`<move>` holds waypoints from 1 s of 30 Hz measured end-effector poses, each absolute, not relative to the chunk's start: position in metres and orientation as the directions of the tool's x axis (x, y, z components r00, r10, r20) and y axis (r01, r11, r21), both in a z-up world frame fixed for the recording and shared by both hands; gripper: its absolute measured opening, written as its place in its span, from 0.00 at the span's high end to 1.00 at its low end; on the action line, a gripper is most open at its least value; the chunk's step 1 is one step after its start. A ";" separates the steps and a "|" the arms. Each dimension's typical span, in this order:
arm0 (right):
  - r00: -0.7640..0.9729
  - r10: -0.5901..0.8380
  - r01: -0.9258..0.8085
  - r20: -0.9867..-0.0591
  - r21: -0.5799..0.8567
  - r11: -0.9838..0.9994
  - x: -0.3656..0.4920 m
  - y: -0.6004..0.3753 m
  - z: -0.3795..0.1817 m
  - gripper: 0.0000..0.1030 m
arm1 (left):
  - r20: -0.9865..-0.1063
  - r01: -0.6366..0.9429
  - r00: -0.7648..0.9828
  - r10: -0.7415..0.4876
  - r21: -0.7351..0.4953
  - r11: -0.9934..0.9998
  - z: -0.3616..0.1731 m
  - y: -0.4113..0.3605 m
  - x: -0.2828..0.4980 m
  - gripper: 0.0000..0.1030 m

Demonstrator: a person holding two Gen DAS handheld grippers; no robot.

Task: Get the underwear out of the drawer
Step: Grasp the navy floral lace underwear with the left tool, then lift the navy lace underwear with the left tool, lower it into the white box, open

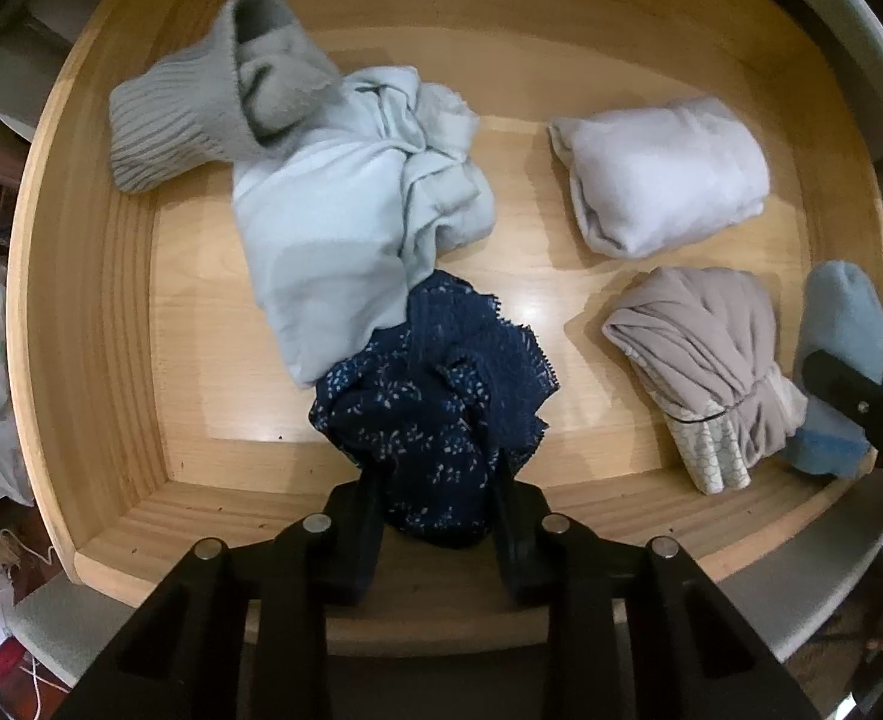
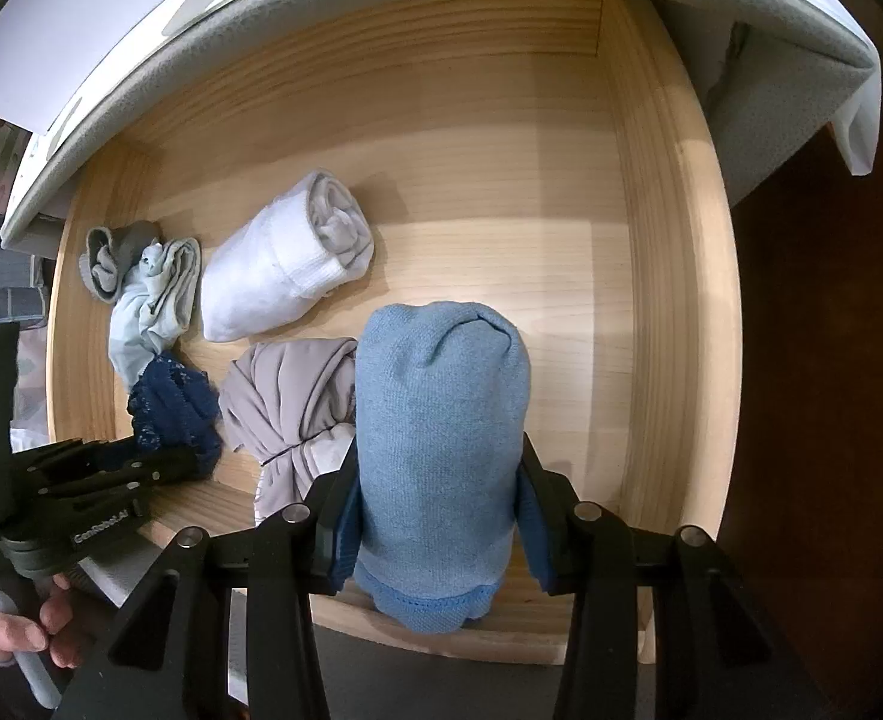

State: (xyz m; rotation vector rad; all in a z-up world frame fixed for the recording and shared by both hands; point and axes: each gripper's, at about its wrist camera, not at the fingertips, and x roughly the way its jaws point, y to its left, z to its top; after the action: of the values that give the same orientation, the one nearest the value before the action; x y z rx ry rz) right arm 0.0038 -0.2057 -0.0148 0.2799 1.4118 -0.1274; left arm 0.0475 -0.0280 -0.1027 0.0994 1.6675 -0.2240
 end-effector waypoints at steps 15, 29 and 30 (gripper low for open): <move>0.160 0.060 0.267 -0.985 0.102 0.958 0.002 -0.205 -0.016 0.60 | -0.988 0.276 0.045 -0.147 -0.129 0.952 -0.043 -0.005 0.024 0.70; 0.159 0.047 0.278 -0.986 0.091 0.956 0.001 -0.210 -0.015 0.60 | -0.954 0.312 0.273 -0.128 -0.038 0.949 0.015 0.010 0.017 0.71; 0.159 0.048 0.279 -0.986 0.091 0.956 0.001 -0.210 -0.015 0.60 | -0.950 0.309 0.286 -0.129 -0.036 0.950 0.017 0.009 0.018 0.71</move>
State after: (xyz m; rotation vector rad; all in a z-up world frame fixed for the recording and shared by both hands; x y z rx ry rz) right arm 0.0014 -0.2100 -0.0153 0.2772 1.4065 -0.1684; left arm 0.0180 0.0092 0.0169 0.1656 1.2486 -0.2944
